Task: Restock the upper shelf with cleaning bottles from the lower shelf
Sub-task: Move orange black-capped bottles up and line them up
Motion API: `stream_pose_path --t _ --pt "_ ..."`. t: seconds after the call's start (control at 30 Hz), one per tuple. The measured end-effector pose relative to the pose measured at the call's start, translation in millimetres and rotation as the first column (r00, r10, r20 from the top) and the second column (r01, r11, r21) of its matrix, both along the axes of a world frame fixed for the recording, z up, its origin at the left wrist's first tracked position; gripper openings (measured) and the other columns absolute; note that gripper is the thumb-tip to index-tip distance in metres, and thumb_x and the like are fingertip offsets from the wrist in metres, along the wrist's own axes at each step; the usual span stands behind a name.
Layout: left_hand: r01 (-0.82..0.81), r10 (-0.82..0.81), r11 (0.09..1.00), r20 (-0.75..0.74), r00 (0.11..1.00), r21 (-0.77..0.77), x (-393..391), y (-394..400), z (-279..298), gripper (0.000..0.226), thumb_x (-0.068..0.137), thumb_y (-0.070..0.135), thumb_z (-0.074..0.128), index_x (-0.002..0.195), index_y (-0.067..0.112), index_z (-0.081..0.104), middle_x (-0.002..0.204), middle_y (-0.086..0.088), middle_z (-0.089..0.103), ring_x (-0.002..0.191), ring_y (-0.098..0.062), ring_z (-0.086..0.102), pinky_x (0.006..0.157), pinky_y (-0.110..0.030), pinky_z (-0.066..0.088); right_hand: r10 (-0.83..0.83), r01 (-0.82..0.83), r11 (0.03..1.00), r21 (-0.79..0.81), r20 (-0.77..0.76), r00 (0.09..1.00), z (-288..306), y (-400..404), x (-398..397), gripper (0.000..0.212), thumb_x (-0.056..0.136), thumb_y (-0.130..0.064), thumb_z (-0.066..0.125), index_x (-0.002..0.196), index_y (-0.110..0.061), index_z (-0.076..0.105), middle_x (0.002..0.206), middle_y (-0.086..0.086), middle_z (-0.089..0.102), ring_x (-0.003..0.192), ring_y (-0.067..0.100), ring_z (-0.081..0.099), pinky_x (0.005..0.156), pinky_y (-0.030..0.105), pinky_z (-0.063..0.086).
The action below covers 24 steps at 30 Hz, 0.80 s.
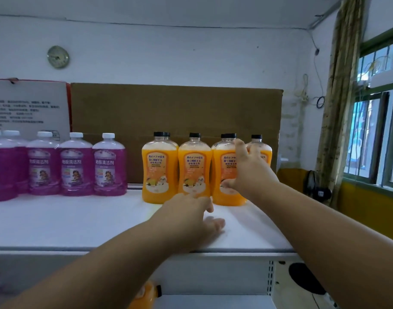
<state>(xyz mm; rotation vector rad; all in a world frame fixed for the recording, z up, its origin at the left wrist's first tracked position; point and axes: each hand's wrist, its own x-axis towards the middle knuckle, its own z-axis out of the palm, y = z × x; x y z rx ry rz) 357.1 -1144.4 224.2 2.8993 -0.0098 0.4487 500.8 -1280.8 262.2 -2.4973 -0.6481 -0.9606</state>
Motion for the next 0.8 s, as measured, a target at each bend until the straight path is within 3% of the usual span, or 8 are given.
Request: stream_pose_path --t 0.23,0.5,0.67,0.8 --pt "-0.038 0.039 0.998 -0.016 0.999 0.047 1 -4 -2 0.047 0.088 0.07 0.049 0.123 0.04 0.053 0.132 0.014 0.054 0.115 -0.011 0.044 0.096 -0.034 0.041 0.037 -0.036 0.999 0.023 -0.017 0.999 -6 4 5 0.109 0.071 -0.048 0.082 0.143 -0.044 0.0 0.154 0.013 0.019 0.119 0.038 0.054 0.087 0.053 0.055" --pt "-0.052 0.053 0.998 -0.029 0.998 0.036 -1 -5 1 0.045 0.089 0.068 0.05 0.123 0.04 0.055 0.131 0.013 0.054 0.116 -0.011 0.044 0.1 -0.037 0.043 0.065 -0.064 0.998 0.029 -0.046 0.997 -6 -2 -6 0.107 0.076 -0.052 0.077 0.147 -0.04 -0.002 0.156 0.015 0.016 0.129 0.04 0.046 0.095 0.052 0.051" --pt "-0.03 0.039 0.998 0.149 0.988 -0.064 -24 -13 3 0.029 0.091 0.055 0.06 0.115 0.037 0.058 0.12 0.015 0.06 0.102 -0.008 0.053 0.086 -0.024 0.048 0.096 -0.1 0.995 0.021 0.133 0.986 4 -11 -49 0.088 0.082 -0.059 0.065 0.148 -0.029 0.015 0.151 0.013 0.027 0.136 0.034 0.037 0.102 0.046 0.042" --pt "0.026 -0.016 0.999 0.403 0.915 -0.021 -73 -11 -19 0.026 0.092 0.059 0.051 0.109 0.04 0.057 0.112 0.021 0.057 0.099 -0.003 0.047 0.084 -0.02 0.039 0.233 -0.241 0.97 0.025 0.177 0.956 6 -7 -106 0.075 0.085 -0.055 0.063 0.144 -0.03 0.024 0.148 0.007 0.033 0.134 0.028 0.039 0.102 0.04 0.041"
